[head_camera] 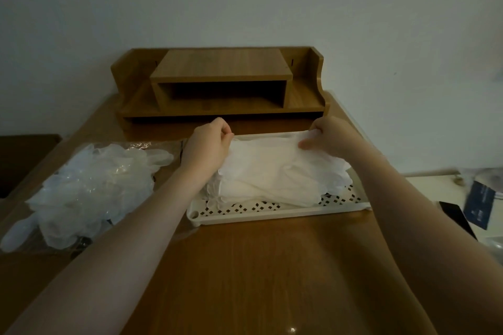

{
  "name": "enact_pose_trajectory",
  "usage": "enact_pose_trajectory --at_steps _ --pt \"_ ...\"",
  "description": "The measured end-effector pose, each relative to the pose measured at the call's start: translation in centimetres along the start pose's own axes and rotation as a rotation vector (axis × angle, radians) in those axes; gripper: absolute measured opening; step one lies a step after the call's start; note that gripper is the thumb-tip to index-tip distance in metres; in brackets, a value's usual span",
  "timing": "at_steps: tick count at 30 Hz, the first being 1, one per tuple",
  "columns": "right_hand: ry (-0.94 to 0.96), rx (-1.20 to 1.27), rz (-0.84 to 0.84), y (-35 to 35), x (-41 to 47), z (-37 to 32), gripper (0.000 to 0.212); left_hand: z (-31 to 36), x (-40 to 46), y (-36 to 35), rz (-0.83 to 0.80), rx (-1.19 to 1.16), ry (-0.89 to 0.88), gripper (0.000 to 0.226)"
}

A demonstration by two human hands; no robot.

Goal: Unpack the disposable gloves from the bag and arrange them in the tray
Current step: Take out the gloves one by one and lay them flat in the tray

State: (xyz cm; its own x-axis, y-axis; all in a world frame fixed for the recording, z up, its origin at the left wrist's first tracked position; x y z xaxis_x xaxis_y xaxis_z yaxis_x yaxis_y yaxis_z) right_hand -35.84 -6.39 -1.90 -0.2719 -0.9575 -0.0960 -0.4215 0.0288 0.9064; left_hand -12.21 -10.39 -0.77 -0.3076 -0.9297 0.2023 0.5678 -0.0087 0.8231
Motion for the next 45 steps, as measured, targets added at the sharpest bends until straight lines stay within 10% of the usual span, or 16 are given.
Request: enact_pose_trajectory --at_steps 4,7,13,24,28,34,40,45 --pt "0.138 -0.177 0.291 1.2 -2.5 -2.9 0.043 4.0 -2.2 2.3 0.168 0.101 -0.271 0.029" --pt "0.453 -0.132 0.177 -1.7 -4.6 -7.3 0.040 7.8 -3.6 -0.2 -0.033 0.219 -0.516 0.033" --pt "0.276 -0.416 -0.165 -7.6 -3.1 -3.3 0.108 0.6 -3.1 -6.7 -0.540 0.595 -0.247 0.067" --pt "-0.056 -0.348 -0.221 -7.3 -3.5 -0.5 0.135 -2.6 -3.3 -6.0 -0.477 0.574 -0.061 0.123" --pt "0.009 -0.352 -0.105 -6.2 -4.6 -3.7 0.120 -0.7 -4.7 -2.6 -0.352 0.476 -0.158 0.080" --pt "0.395 0.072 0.316 -4.2 -8.8 -14.1 0.032 -1.8 -7.3 6.9 0.172 -0.028 -0.209 0.032" --pt "0.624 -0.145 -0.205 -13.3 -9.7 -22.7 0.017 -7.6 -7.1 8.6 0.188 -0.095 -0.149 0.031" --pt "0.520 -0.205 -0.229 -15.8 -8.7 -24.3 0.030 -10.3 -5.8 11.1 0.190 -0.264 -0.103 0.029"
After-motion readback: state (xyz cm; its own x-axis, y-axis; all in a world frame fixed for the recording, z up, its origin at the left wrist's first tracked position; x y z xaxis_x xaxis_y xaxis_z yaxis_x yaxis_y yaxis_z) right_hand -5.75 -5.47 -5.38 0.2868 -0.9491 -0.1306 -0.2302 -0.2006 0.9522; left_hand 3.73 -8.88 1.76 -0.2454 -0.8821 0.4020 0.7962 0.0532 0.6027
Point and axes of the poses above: each hand's wrist, its own x-axis towards the middle knuckle, its own y-axis out of the back of the hand, z = x × y, the point moved 7 cm from there along x, towards the middle knuckle, and after that the axes turned 4 degrees about -z, right-handed, at the moved point
